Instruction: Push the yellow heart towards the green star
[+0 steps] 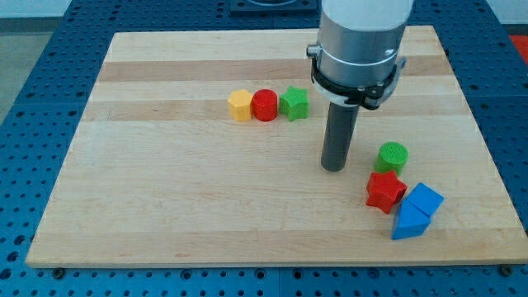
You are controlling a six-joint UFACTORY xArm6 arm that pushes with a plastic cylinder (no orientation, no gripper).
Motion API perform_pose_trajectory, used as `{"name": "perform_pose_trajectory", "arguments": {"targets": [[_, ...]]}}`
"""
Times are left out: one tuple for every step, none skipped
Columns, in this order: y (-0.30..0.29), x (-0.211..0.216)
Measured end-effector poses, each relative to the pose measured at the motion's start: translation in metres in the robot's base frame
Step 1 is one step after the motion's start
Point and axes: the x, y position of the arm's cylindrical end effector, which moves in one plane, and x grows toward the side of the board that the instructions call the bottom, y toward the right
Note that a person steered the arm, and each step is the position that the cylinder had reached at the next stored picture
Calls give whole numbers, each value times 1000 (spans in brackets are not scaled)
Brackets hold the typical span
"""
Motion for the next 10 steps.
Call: {"name": "perform_pose_trajectory", "arguments": {"targets": [[2,-10],[9,-15],[15,-22],[19,-32],[20,-45],[22,-55],[23,-64],[25,-67],[26,-68],[30,-70]]}}
